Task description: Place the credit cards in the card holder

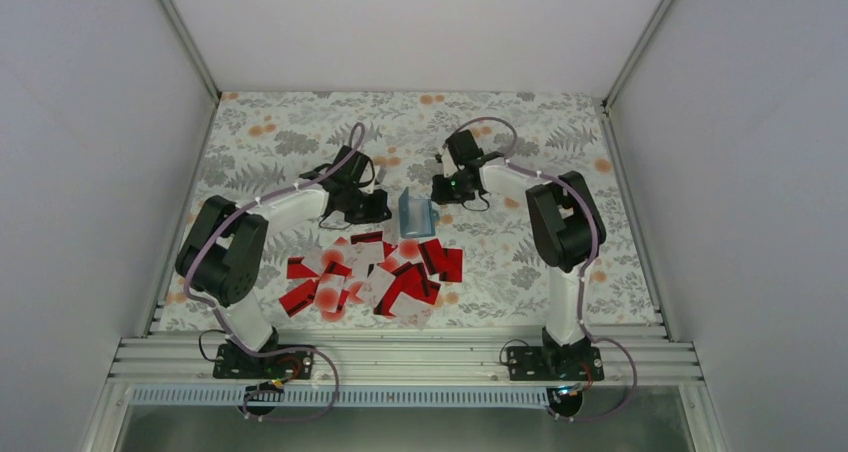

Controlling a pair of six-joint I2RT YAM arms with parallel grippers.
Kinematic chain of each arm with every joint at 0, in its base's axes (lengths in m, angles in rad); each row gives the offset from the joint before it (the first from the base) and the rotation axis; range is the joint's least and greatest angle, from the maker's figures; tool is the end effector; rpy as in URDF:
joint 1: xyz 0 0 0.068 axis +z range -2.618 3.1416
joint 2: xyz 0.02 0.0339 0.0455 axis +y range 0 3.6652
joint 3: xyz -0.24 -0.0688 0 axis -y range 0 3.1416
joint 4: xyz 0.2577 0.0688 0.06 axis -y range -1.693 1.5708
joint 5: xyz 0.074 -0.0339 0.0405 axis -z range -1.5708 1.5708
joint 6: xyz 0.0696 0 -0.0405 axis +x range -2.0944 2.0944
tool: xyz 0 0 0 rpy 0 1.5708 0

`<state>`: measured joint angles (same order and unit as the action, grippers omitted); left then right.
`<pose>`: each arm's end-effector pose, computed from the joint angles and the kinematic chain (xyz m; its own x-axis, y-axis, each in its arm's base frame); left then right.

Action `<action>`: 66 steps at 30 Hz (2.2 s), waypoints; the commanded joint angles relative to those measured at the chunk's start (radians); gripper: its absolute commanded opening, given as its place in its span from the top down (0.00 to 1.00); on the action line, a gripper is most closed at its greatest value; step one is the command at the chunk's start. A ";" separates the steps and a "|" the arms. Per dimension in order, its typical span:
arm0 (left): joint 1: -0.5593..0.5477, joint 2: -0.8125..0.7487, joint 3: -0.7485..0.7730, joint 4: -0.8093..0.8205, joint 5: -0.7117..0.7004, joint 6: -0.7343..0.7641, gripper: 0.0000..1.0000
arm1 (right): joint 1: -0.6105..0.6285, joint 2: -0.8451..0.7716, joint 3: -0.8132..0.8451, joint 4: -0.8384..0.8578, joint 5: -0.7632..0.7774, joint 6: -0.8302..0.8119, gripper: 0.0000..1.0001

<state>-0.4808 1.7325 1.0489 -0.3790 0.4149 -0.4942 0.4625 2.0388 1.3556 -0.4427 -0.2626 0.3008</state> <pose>0.3092 -0.1929 0.1138 -0.9651 0.0139 -0.2613 0.1583 0.8261 -0.5408 0.3739 0.2066 0.0841 -0.9288 -0.1434 -0.3416 -0.2677 0.8972 0.3513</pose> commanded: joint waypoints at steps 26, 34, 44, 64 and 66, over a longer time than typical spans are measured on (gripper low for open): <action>0.001 0.013 0.085 -0.007 -0.086 0.014 0.98 | -0.025 -0.165 -0.199 -0.029 -0.564 0.039 0.60; 0.000 0.026 0.084 -0.001 -0.080 0.013 0.98 | -0.022 -0.106 -0.161 -0.040 -0.527 0.039 0.59; 0.000 0.042 0.086 0.002 -0.077 0.021 0.98 | -0.010 -0.063 -0.124 -0.040 -0.471 0.052 0.60; 0.001 0.105 0.053 0.042 0.002 0.025 0.98 | 0.005 0.002 -0.086 -0.037 -0.476 0.078 0.61; 0.000 0.108 0.050 0.044 0.009 0.027 0.98 | 0.007 -0.003 -0.080 -0.036 -0.480 0.083 0.61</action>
<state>-0.4778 1.8244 1.1141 -0.3618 0.3889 -0.4828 0.4538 2.0171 1.2495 -0.4862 -0.7414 0.3664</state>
